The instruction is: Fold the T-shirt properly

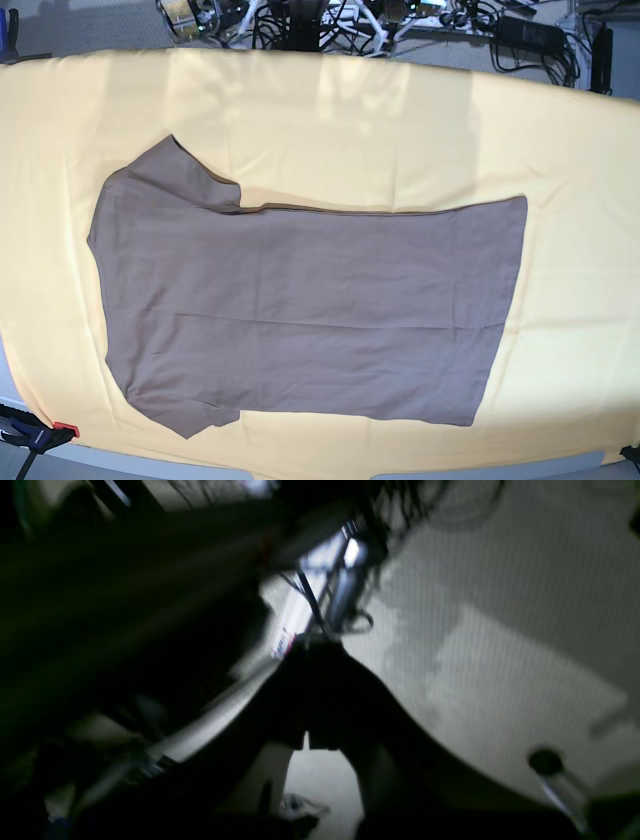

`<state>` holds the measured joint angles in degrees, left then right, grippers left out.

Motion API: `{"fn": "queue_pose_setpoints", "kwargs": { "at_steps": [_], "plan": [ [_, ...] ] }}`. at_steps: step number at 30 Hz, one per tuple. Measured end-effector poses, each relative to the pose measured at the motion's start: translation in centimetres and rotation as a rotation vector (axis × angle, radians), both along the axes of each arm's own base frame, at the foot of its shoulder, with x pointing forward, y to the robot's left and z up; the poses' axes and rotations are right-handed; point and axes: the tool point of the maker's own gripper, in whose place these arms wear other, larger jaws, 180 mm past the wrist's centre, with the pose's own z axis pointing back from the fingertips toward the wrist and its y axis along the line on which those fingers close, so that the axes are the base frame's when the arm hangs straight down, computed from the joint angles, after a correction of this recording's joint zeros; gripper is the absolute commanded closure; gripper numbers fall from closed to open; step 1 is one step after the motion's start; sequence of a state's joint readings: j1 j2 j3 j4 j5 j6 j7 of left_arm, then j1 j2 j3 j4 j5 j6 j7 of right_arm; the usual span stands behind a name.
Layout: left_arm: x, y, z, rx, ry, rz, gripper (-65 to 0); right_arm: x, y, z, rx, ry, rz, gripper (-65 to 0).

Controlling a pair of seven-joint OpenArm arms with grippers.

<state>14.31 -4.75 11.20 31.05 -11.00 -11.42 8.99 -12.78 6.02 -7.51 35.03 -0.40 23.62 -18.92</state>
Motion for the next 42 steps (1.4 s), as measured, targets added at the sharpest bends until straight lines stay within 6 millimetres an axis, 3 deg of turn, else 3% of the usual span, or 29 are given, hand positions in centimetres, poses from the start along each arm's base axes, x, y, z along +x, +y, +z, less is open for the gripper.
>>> {"fn": "queue_pose_setpoints", "kwargs": {
  "at_steps": [3, 5, 9, 11, 14, 17, 22, 27, 31, 34, 36, 42],
  "plan": [
    [-2.3, 1.0, 1.1, 0.001, -0.007, -0.017, 0.0, -3.3, -1.9, 0.7, -0.014, 0.024, 0.031, 0.0],
    [-3.8, 1.7, 2.0, 0.005, -0.014, -0.034, 0.0, -5.5, -1.9, 1.9, 0.039, 0.037, 0.066, 0.0],
    [-7.0, 2.2, 4.5, -0.005, 0.003, -0.085, 0.0, -8.0, -1.8, 4.9, 0.127, 0.024, 0.050, 0.0],
    [-7.8, 2.2, 6.1, -0.023, -0.013, -0.110, 0.0, -9.4, -2.8, 6.6, 0.116, 0.037, 0.074, 0.0],
    [-8.5, 2.5, 8.9, -0.043, -0.049, -0.148, 0.0, -10.0, -4.3, 9.5, 0.075, 0.012, 0.122, 0.0],
    [-8.6, 3.3, 11.6, -0.028, -0.064, -0.197, 0.0, -8.8, -3.9, 13.0, 0.080, -0.091, 0.169, 0.0],
    [-6.2, 4.6, 16.5, 0.008, -0.146, -0.179, 0.0, -7.0, -2.9, 19.2, 0.064, -0.242, 0.282, 0.0],
    [-3.2, 7.3, 21.8, 0.078, -0.259, -0.162, 0.0, -4.8, -2.4, 24.7, 0.021, -0.357, 0.287, 0.0],
    [-1.0, 6.7, 26.1, 0.031, -0.352, -0.183, 0.0, -2.8, -2.5, 28.5, 0.011, -0.443, 0.304, 0.0],
    [0.8, 7.5, 28.4, 0.042, -0.409, -0.178, 0.0, -0.3, -4.3, 29.2, -0.053, -0.518, 0.284, 0.0],
    [2.7, 8.2, 29.8, 0.063, -0.473, -0.164, 0.0, -0.3, -5.8, 29.0, -0.104, -0.499, 0.285, 0.0],
    [6.5, 8.8, 32.7, 0.097, -0.613, -0.197, 0.0, 1.6, -7.4, 29.9, -0.131, -0.572, 0.265, 0.0]
  ]
}}
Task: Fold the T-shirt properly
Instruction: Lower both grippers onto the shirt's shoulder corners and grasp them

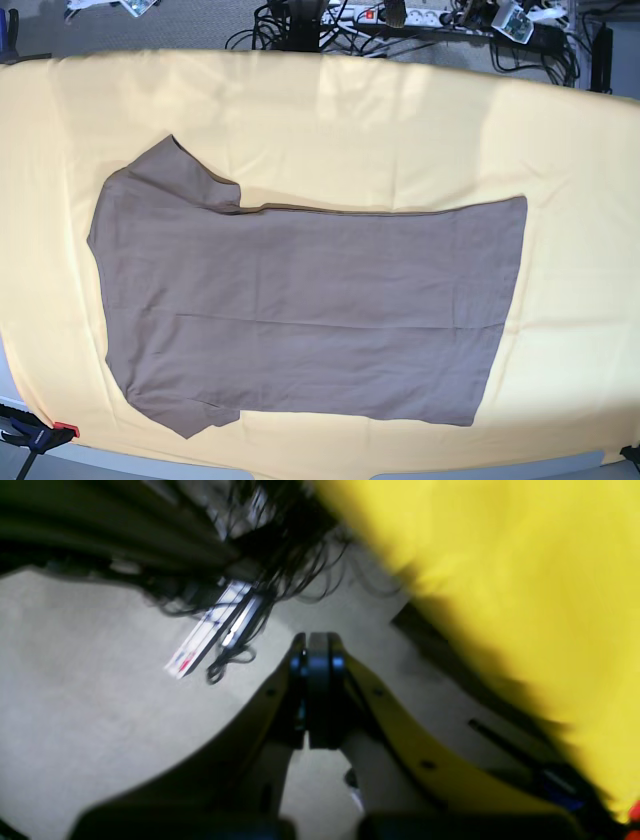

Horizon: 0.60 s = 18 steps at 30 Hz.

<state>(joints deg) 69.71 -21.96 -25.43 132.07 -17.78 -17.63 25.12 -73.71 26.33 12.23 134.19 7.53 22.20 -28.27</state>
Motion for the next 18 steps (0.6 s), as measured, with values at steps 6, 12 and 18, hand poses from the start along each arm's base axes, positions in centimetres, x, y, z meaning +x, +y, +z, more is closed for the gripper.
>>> {"fn": "queue_pose_setpoints", "kwargs": {
  "at_steps": [6, 12, 18],
  "plan": [
    [6.4, 0.2, 2.9, 0.021, -0.230, -0.068, 0.0, 7.6, -0.9, 1.8, -0.027, -0.229, 0.041, 0.0],
    [11.6, 2.0, 4.6, 0.167, -0.384, -0.217, 0.0, 13.8, -0.5, 4.8, -0.039, -0.427, 0.164, 0.0],
    [15.4, 4.0, 4.5, 0.205, -0.483, -0.404, 0.0, 17.6, 1.1, 7.2, 0.065, -0.550, 0.217, 0.0]
  ]
}}
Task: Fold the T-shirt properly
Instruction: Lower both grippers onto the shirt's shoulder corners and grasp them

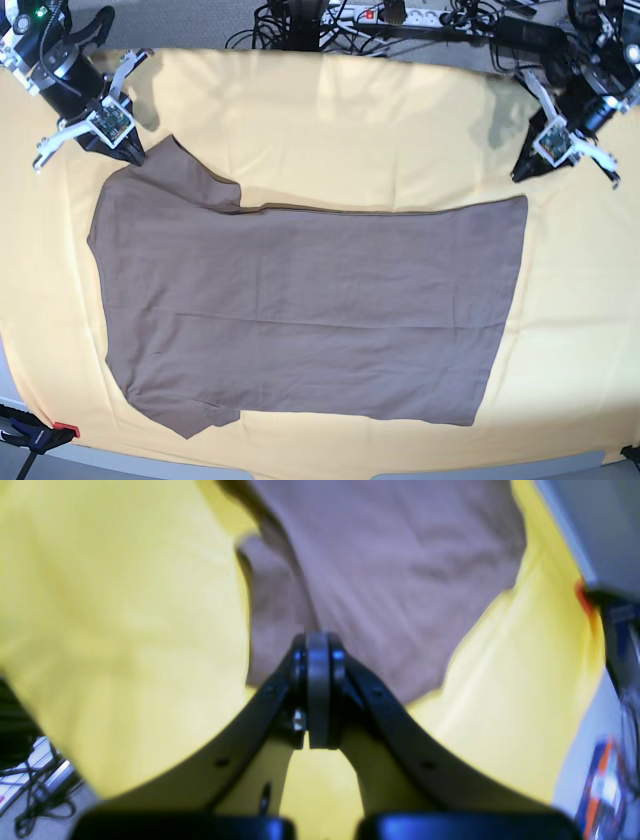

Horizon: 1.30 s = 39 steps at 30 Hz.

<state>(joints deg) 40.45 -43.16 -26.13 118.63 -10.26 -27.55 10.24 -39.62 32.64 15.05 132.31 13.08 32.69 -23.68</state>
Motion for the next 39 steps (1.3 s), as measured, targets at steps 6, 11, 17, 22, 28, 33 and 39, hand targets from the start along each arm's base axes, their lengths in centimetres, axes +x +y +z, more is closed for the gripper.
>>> {"fn": "queue_pose_setpoints", "kwargs": {
  "at_steps": [6, 11, 17, 22, 28, 33, 39],
  "plan": [
    [3.2, 2.1, -3.5, 0.121, 0.042, -0.117, -25.6, 1.1, -1.1, -4.0, 0.003, 0.094, -0.022, -2.4],
    [5.3, 3.3, -6.9, 0.268, 0.088, -0.215, -34.9, 0.4, 0.2, -5.2, 0.027, 0.136, 0.015, -21.6],
    [8.9, 3.5, -8.0, 0.309, 0.067, -0.241, -34.9, 0.4, 0.2, -5.3, 0.025, 0.138, 0.013, -22.3],
    [11.3, 3.4, -8.3, 0.348, 0.047, -0.253, -34.9, 0.3, 0.2, -5.3, 0.021, 0.142, 0.014, -23.0],
    [11.8, 2.7, -8.5, 0.377, 0.052, -0.284, -0.3, -0.1, -0.7, -7.0, -0.014, 0.190, 0.032, -32.6],
    [11.9, 2.6, -8.6, 0.370, 0.054, -0.278, 0.0, 0.8, -3.2, -8.6, -0.064, 0.235, 0.035, -39.6],
    [11.9, 2.6, -8.6, 0.369, 0.054, -0.278, 0.0, 0.3, -1.6, -8.7, -0.040, 0.233, 0.111, -39.6]
  ]
}}
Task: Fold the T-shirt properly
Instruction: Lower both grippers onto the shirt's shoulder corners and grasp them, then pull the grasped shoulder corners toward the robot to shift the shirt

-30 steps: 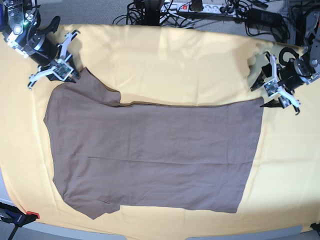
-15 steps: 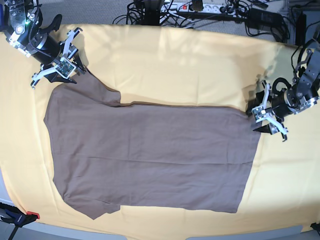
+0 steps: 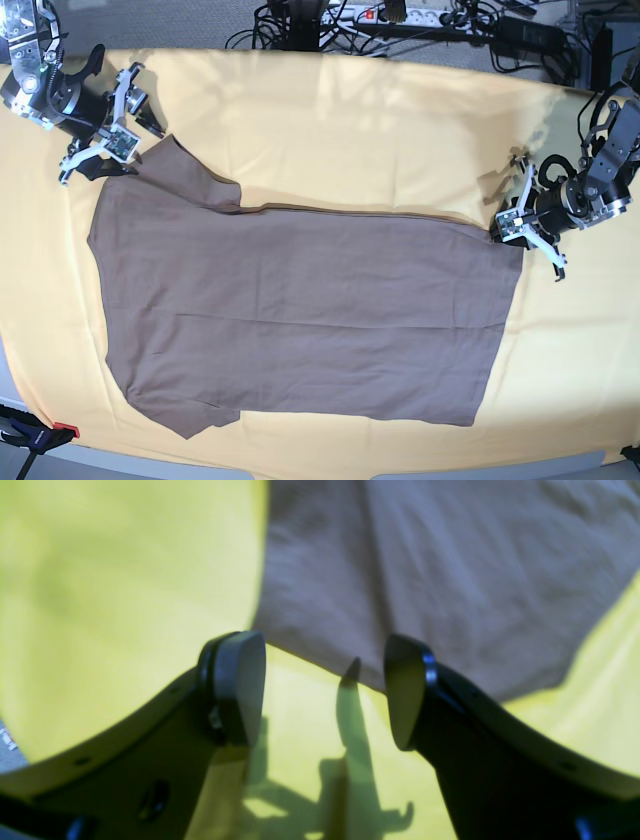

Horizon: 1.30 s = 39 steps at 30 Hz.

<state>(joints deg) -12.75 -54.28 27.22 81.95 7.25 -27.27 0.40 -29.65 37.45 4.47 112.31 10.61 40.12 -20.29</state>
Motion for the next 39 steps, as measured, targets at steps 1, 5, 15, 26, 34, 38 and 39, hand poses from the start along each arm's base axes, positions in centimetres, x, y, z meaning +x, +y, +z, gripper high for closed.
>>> {"fn": "queue_pose_setpoints", "kwargs": {
  "at_steps": [1, 5, 15, 26, 34, 38, 39],
  "plan": [
    [0.0, 0.0, 0.0, 0.000, 0.000, 0.000, 0.0, -0.3, 0.2, -0.4, -0.019, 0.008, 0.018, -39.6],
    [0.0, 0.0, 0.0, -0.003, 0.001, 0.001, 0.0, -0.8, 1.4, -1.8, -0.078, -0.008, 0.049, -39.6],
    [0.0, 0.0, 0.0, -0.005, 0.002, 0.002, 0.0, 2.2, 0.2, -1.5, -0.235, -0.173, -0.005, -28.0],
    [0.0, 0.1, 0.1, -0.002, 0.002, 0.002, 0.0, 3.3, -2.0, -1.7, -0.297, -0.175, -0.049, 0.0],
    [-1.1, 0.3, 1.7, 0.003, 0.037, -0.046, 0.0, 2.5, -1.7, 1.7, -0.329, -0.180, -0.049, 0.0],
    [-1.2, 0.4, 2.2, 0.013, 0.028, -0.055, 0.0, 1.2, -1.1, 1.6, -0.323, -0.157, -0.040, 0.0],
    [-1.2, 0.5, 2.2, 0.015, 0.028, -0.055, 0.0, 0.8, -1.1, 1.5, -0.327, -0.148, -0.040, 0.0]
  ]
}}
